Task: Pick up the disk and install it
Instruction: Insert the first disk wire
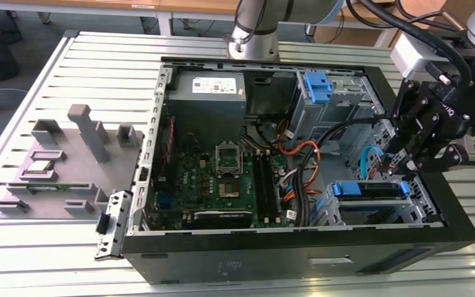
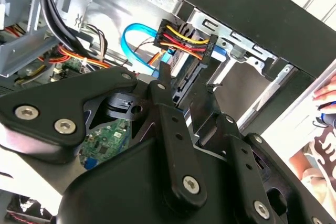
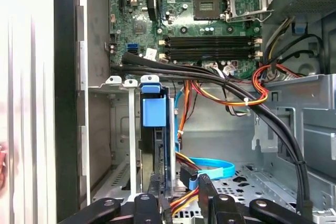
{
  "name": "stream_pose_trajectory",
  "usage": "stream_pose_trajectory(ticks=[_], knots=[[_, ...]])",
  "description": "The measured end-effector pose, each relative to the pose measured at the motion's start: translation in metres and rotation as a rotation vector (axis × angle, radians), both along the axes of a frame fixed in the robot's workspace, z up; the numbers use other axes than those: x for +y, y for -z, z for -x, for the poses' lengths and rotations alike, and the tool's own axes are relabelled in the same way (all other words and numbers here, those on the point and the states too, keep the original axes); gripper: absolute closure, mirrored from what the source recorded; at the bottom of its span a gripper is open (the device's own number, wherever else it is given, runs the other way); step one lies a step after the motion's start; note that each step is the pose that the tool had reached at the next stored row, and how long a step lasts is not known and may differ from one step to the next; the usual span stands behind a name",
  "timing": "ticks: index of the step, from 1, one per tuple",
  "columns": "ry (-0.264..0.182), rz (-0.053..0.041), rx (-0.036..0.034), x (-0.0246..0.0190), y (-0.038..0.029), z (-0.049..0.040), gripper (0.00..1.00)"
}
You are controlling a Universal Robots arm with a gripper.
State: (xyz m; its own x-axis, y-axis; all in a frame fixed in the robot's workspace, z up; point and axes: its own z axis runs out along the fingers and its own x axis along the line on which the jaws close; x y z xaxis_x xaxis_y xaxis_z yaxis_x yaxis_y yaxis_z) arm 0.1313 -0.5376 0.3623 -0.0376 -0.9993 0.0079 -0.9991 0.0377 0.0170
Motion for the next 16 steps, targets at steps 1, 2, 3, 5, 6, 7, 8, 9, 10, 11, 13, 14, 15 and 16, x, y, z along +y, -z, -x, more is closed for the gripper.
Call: stream_pose_trajectory(ticks=[1,2,3,5,6,7,8,9,10,11,13,14,15,16], knots=[[0.0,0.0014,0.0001,0.0,0.0004,0.0,0.58],[0.0,0.0016,0.0002,0.0001,0.0006,0.0,0.58],[0.0,0.0022,0.0002,0.0001,0.0008,0.0,0.58],[0.0,0.0022,0.0002,0.0,0.0013,0.0002,0.58],[0.0,0.0023,0.0003,0.0,0.0016,0.0005,0.58],[0.0,0.0025,0.0003,0.0,0.0018,0.0008,0.58],[0.0,0.0024,0.0003,0.0,0.0021,0.0012,0.58],[0.0,0.0024,0.0003,0.0001,0.0024,0.0016,0.58],[0.0,0.0025,0.0002,0.0001,0.0025,0.0018,0.58],[0.0,0.0026,0.0002,0.0001,0.0026,0.0021,0.58],[0.0,0.0029,0.0003,0.0001,0.0029,0.0025,0.58],[0.0,0.0032,0.0003,0.0001,0.003,0.0026,0.58],[0.0,0.0034,0.0002,0.0001,0.0031,0.0026,0.58],[0.0,0.0035,0.0002,0.0001,0.0032,0.0027,0.58]])
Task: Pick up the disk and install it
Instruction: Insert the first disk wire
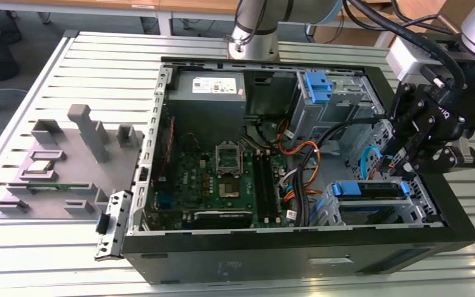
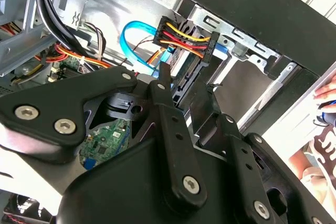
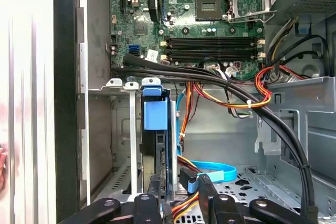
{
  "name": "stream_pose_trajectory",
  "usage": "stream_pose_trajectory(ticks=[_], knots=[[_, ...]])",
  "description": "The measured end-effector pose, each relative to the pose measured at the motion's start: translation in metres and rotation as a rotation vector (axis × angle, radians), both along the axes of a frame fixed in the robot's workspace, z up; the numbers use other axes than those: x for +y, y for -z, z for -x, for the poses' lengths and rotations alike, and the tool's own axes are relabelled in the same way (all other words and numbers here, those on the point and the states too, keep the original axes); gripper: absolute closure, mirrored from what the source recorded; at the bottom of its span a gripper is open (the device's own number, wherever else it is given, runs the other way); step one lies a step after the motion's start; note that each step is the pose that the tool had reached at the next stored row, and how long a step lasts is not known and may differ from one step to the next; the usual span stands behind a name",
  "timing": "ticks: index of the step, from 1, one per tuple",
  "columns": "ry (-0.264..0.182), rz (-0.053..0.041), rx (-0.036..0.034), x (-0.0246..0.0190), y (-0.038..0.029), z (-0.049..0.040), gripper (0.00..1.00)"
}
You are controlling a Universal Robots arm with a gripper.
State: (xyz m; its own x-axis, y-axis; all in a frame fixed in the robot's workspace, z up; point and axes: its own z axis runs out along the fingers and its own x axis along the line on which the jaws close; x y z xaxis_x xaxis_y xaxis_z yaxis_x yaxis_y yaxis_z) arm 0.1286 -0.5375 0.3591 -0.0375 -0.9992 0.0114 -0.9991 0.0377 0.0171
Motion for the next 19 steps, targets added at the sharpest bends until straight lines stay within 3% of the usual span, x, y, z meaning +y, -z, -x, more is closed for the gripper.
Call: stream_pose_trajectory(ticks=[13,16,19], knots=[[0.0,-0.0002,0.0,0.0,0.0003,0.0007,0.59],[0.0,-0.0002,-0.0001,0.0,0.0003,0.0008,0.78],[0.0,-0.0002,0.0,0.0,0.0003,0.0009,0.84]])
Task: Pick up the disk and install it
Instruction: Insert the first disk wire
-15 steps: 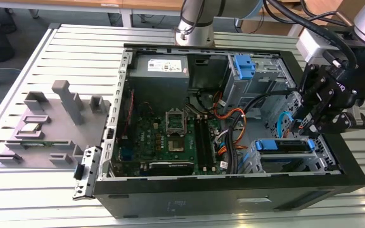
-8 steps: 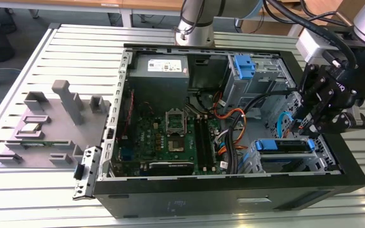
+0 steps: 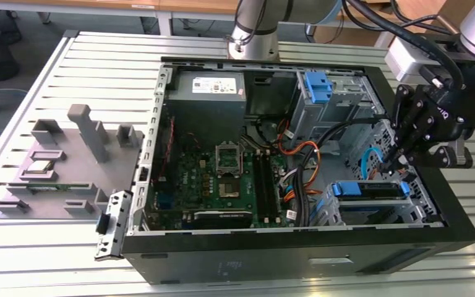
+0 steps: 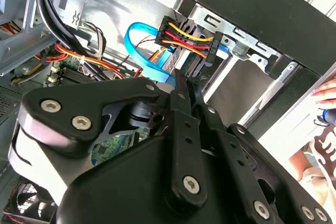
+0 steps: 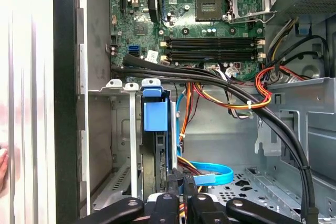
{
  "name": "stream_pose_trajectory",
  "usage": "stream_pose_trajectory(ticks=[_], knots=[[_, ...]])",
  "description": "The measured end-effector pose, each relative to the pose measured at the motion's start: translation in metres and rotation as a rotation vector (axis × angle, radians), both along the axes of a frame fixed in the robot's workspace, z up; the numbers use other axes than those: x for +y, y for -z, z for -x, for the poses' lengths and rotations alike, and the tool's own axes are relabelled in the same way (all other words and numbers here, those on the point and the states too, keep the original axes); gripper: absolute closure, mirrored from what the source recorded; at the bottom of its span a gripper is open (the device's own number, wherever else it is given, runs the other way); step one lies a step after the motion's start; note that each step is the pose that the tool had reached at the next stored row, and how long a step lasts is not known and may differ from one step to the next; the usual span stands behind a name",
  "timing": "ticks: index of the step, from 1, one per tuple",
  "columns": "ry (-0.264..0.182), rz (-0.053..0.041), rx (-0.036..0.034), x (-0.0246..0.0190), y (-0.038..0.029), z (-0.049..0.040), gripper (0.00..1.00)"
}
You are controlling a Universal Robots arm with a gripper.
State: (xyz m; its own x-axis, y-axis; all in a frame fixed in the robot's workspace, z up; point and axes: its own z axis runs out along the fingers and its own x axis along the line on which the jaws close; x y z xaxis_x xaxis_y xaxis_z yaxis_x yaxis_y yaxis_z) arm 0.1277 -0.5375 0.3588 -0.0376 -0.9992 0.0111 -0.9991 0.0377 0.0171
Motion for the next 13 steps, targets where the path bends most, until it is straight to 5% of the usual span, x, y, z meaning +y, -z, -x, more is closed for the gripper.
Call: stream_pose_trajectory(ticks=[9,13], knots=[[-0.001,0.0,-0.0008,0.0,0.0,0.0008,0.84],[-0.008,0.0002,-0.0199,-0.0007,0.0006,0.0025,0.84]])
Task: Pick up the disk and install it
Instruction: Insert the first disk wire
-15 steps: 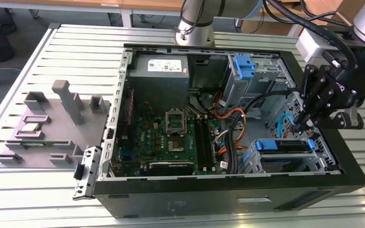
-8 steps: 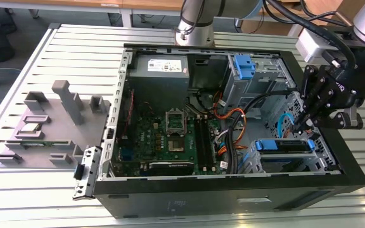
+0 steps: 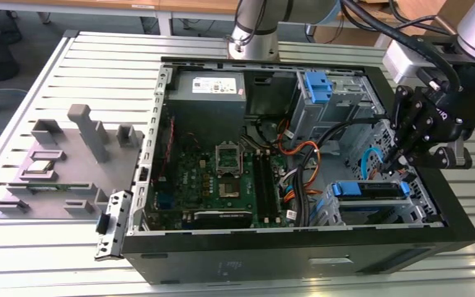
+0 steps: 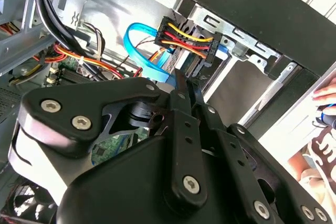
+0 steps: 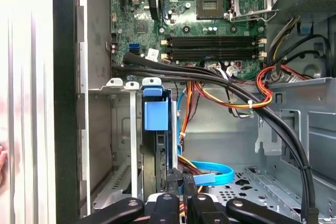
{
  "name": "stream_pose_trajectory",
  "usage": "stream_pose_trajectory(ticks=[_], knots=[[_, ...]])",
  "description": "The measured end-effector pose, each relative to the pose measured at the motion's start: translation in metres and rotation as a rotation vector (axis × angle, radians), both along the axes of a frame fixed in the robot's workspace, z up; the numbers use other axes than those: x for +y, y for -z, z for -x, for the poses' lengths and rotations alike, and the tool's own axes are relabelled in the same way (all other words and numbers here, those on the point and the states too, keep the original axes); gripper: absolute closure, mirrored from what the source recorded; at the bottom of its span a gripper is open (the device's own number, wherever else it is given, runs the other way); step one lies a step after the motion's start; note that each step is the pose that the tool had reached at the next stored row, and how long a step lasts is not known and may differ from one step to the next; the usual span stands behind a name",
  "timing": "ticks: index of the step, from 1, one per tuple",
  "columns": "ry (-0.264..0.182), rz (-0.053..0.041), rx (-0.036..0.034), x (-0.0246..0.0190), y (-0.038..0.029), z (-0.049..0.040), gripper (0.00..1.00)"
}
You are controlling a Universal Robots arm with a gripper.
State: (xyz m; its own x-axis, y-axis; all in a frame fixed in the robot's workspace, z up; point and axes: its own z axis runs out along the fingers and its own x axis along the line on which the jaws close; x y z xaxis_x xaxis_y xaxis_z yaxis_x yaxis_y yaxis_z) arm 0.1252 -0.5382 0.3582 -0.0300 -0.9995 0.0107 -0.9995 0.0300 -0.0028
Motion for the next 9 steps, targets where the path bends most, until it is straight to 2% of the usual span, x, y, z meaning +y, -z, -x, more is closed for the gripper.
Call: stream_pose_trajectory(ticks=[3,9], knots=[[-0.003,-0.0001,-0.013,-0.0012,0.0008,0.0028,0.84],[-0.006,-0.0014,-0.0313,-0.0042,0.0029,0.0099,0.84]])
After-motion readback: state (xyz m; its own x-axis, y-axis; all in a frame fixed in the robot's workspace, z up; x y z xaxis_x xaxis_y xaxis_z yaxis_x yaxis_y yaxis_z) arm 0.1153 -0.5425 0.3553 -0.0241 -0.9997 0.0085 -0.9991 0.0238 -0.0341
